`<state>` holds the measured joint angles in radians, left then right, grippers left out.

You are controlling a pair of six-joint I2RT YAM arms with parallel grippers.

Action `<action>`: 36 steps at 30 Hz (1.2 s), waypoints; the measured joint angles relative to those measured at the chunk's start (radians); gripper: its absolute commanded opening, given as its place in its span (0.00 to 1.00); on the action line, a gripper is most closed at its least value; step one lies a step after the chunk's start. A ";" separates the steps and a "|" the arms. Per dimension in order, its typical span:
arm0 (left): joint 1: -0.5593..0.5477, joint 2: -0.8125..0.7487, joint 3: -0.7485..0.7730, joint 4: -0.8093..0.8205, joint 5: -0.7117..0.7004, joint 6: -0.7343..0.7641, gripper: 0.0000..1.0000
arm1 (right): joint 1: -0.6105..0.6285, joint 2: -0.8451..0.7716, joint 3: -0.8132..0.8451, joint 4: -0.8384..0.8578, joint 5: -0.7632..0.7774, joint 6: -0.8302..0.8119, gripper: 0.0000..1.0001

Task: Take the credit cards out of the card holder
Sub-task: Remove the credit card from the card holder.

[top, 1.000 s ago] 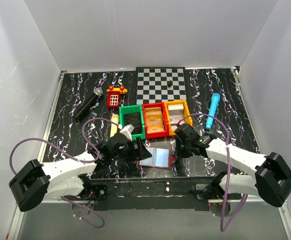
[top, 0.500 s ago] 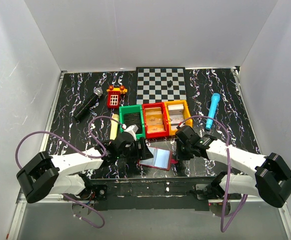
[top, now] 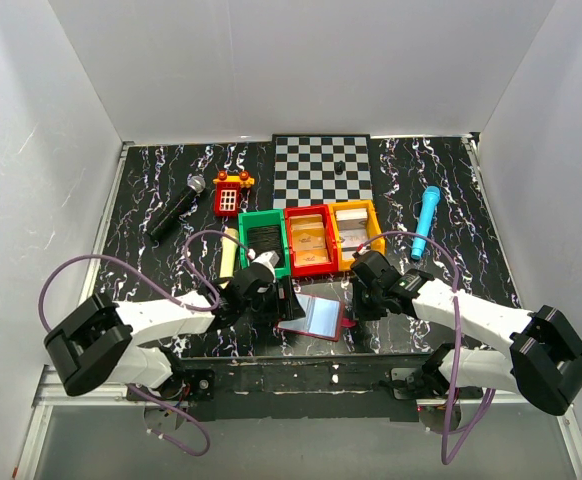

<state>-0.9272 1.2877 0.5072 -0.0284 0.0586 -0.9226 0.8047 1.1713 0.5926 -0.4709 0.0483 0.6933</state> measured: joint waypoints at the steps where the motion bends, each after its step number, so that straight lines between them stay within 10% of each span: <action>1: 0.000 0.014 0.002 0.002 0.003 0.003 0.67 | 0.000 0.000 0.000 0.000 0.000 -0.001 0.01; 36: -0.077 0.159 0.089 0.124 0.160 0.120 0.67 | 0.000 0.008 0.000 0.006 -0.026 -0.016 0.02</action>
<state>-1.0039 1.4471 0.5961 0.0952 0.2184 -0.8028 0.8043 1.1790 0.5926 -0.4652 0.0223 0.6773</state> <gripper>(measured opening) 0.666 0.039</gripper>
